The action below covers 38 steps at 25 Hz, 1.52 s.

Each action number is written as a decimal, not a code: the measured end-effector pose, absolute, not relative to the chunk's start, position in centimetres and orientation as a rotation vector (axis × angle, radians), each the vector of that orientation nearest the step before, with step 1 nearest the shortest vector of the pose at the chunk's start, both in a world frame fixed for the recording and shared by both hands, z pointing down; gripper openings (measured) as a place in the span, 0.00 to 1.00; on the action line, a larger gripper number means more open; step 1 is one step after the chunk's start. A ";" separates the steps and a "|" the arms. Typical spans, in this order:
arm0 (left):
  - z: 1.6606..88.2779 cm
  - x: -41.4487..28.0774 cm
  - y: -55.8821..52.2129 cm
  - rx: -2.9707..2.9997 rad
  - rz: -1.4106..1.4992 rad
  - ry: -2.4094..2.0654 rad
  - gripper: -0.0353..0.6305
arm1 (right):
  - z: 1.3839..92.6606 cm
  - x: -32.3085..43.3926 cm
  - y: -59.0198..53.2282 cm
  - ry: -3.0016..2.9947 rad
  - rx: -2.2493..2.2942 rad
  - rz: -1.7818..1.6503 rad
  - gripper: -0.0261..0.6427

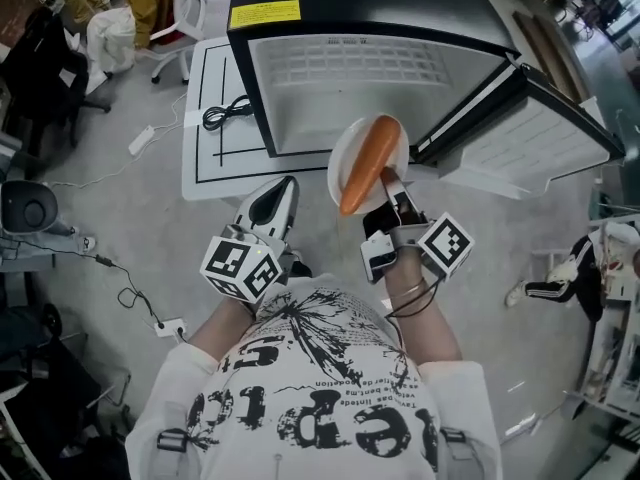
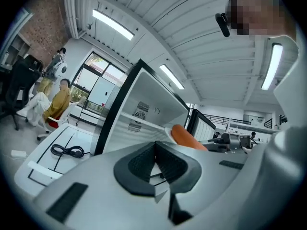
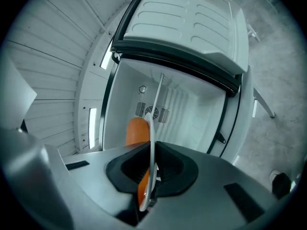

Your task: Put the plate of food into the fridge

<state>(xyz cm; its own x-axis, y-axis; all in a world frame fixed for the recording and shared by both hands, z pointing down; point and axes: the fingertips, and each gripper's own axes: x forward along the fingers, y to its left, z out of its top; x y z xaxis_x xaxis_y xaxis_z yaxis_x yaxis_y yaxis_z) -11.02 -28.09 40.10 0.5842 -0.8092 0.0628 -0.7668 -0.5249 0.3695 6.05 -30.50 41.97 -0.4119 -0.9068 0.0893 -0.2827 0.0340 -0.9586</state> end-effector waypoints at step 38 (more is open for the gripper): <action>40.8 -7.3 -37.6 2.492 -0.106 -1.190 0.06 | 38.3 10.0 -43.7 1.357 -1.422 -1.275 0.08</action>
<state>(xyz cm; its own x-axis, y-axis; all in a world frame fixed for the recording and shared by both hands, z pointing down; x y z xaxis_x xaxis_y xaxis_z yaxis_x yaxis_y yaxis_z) -7.32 -37.64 40.77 0.6396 -0.7632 0.0922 -0.7348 -0.5716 0.3652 9.99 -43.67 38.33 -0.0723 -0.9867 0.1456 -0.2066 -0.1280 -0.9700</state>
